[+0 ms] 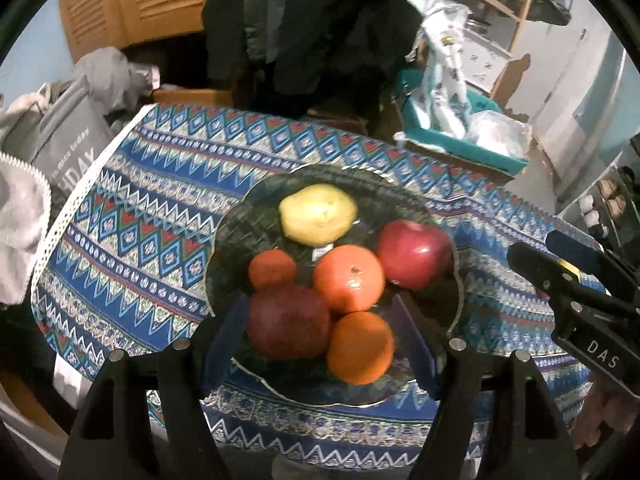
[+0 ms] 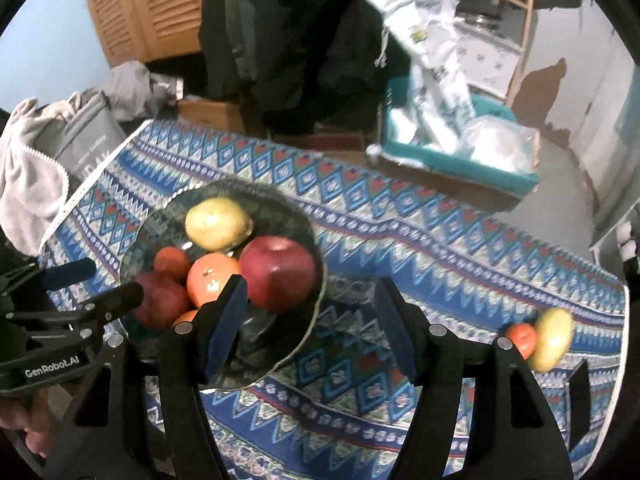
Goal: Organize fruits
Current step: 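Release the orange into the bowl with the right tool while the left tool releases the tangerine, then move both tools away from the bowl toward the pear and tangerine on the cloth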
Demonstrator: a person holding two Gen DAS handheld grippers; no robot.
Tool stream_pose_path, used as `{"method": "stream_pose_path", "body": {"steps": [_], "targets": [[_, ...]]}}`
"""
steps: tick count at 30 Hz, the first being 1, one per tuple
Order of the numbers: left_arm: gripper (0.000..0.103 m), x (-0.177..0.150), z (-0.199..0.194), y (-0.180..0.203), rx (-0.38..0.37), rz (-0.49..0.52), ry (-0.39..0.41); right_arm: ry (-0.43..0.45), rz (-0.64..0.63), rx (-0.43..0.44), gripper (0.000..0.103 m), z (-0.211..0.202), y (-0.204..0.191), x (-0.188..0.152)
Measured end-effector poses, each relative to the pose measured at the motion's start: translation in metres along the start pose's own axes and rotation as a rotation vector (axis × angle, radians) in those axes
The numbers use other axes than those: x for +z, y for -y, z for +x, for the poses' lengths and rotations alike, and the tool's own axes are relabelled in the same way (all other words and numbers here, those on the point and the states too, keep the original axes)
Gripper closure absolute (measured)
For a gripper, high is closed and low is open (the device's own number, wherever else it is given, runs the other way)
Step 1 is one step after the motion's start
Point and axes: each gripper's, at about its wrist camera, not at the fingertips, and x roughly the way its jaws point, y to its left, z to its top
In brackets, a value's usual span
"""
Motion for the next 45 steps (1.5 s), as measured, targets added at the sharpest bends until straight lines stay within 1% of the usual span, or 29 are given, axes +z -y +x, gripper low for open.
{"method": "stream_pose_path", "body": {"steps": [3, 5, 9, 16, 21, 26, 31, 33, 35, 45], "targets": [[0.027, 0.002, -0.010, 0.013, 0.016, 0.036, 0.035, 0.028, 0.004, -0.014, 0.036, -0.013, 0.006, 0.002], [0.024, 0.002, -0.014, 0.020, 0.014, 0.054, 0.049, 0.047, 0.012, -0.021, 0.036, -0.022, 0.010, 0.003], [0.024, 0.004, -0.021, 0.034, -0.030, 0.067, 0.058, 0.077, 0.027, -0.043, 0.036, -0.037, 0.022, 0.003], [0.024, 0.010, -0.039, 0.058, -0.076, 0.094, 0.093, 0.129, 0.059, -0.086, 0.036, -0.064, 0.042, 0.003], [0.023, 0.013, -0.054, 0.076, -0.111, 0.115, 0.125, 0.156, 0.066, -0.119, 0.033, -0.080, 0.054, 0.000], [0.022, 0.014, -0.065, 0.090, -0.131, 0.138, 0.150, 0.186, 0.071, -0.142, 0.032, -0.096, 0.064, -0.004], [0.022, 0.014, -0.073, 0.104, -0.148, 0.160, 0.165, 0.222, 0.088, -0.155, 0.032, -0.115, 0.076, -0.009], [0.019, 0.014, -0.075, 0.109, -0.153, 0.168, 0.170, 0.233, 0.097, -0.159, 0.028, -0.121, 0.081, -0.011], [0.017, 0.013, -0.076, 0.115, -0.157, 0.176, 0.179, 0.242, 0.108, -0.164, 0.028, -0.126, 0.087, -0.013], [0.017, 0.011, -0.074, 0.149, -0.190, 0.229, 0.169, 0.245, 0.174, -0.204, 0.028, -0.139, 0.123, -0.032]]}}
